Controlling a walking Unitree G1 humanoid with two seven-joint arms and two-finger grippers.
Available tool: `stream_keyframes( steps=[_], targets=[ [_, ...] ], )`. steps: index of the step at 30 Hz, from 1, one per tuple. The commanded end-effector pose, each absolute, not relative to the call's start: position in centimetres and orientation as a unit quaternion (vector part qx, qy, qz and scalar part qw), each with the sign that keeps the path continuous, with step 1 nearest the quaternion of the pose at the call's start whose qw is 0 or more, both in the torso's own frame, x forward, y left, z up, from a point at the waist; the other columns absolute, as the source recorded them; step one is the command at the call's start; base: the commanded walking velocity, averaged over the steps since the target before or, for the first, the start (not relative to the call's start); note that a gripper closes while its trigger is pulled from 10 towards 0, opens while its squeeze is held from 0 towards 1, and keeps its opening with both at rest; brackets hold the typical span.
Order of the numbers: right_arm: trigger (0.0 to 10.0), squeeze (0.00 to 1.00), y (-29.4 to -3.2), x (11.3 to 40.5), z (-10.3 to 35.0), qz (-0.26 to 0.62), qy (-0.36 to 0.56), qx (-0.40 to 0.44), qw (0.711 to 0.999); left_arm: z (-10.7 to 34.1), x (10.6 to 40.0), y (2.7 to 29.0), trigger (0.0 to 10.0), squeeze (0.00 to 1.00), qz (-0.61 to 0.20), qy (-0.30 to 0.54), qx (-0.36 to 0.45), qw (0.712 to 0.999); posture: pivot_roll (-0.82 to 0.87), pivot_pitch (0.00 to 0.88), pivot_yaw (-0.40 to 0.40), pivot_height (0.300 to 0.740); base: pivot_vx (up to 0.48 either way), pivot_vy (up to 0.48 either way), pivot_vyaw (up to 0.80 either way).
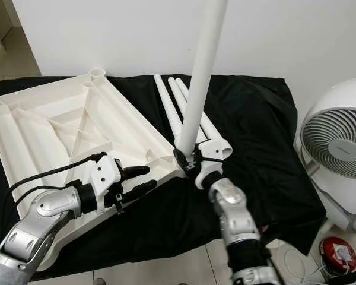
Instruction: Building children table
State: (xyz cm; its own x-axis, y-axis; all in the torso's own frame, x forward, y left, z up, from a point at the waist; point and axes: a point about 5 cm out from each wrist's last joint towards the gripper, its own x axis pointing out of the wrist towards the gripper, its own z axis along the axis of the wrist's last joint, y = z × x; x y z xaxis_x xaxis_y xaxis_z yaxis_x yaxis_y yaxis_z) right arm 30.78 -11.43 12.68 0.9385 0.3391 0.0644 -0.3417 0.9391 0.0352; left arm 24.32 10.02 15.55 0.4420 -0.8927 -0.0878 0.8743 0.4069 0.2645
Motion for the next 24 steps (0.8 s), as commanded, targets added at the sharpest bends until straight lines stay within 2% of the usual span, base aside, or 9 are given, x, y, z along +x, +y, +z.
stream_keyframes(
  steps=[1, 3, 11, 18, 19, 22, 23, 24],
  targets=[
    [10.0, 0.00, -11.5, 30.8, 12.3, 0.135, -0.010, 0.024, 0.990, 15.6, 24.3, 9.8, 10.0, 0.00, -0.532, -0.036, 0.137, 0.835, 0.02, 0.000, -0.062, 0.740, 0.000, 0.000, 0.00],
    [10.0, 0.00, -10.4, 30.6, 12.3, 0.086, -0.005, 0.046, 0.995, 15.6, 24.3, 9.7, 10.0, 0.00, -0.533, -0.037, 0.137, 0.834, 0.02, 0.000, -0.063, 0.740, 0.000, 0.000, 0.00],
    [10.0, 0.00, -8.7, 30.0, 12.4, 0.075, 0.013, 0.057, 0.995, 15.6, 24.4, 9.7, 10.0, 0.00, -0.533, -0.037, 0.137, 0.834, 0.02, 0.000, -0.064, 0.740, 0.000, 0.000, 0.00],
    [10.0, 0.00, -9.0, 30.1, 12.8, 0.065, 0.008, 0.056, 0.996, 15.7, 24.5, 9.6, 10.0, 0.00, -0.533, -0.039, 0.137, 0.834, 0.02, 0.000, -0.063, 0.740, 0.000, 0.000, 0.00],
    [10.0, 0.27, -9.0, 30.1, 12.9, 0.066, 0.004, 0.054, 0.996, 15.7, 24.6, 9.6, 10.0, 0.00, -0.533, -0.040, 0.137, 0.834, 0.02, 0.000, -0.061, 0.740, 0.000, 0.000, 0.00],
    [10.0, 0.27, -9.0, 30.2, 13.0, 0.068, -0.001, 0.051, 0.996, 15.7, 24.6, 9.6, 10.0, 0.00, -0.533, -0.040, 0.137, 0.834, 0.02, 0.000, -0.061, 0.740, 0.000, 0.000, 0.00],
    [10.0, 1.00, -9.3, 30.2, 13.2, 0.072, -0.008, 0.052, 0.996, 15.8, 24.6, 9.6, 10.0, 0.00, -0.534, -0.040, 0.137, 0.833, 0.02, 0.000, -0.062, 0.740, 0.000, 0.000, 0.00],
    [10.0, 1.00, -9.3, 30.2, 13.2, 0.072, -0.008, 0.052, 0.996, 15.8, 24.6, 9.6, 10.0, 0.00, -0.534, -0.040, 0.137, 0.833, 0.02, 0.000, -0.062, 0.740, 0.000, 0.000, 0.00]
  ],
)
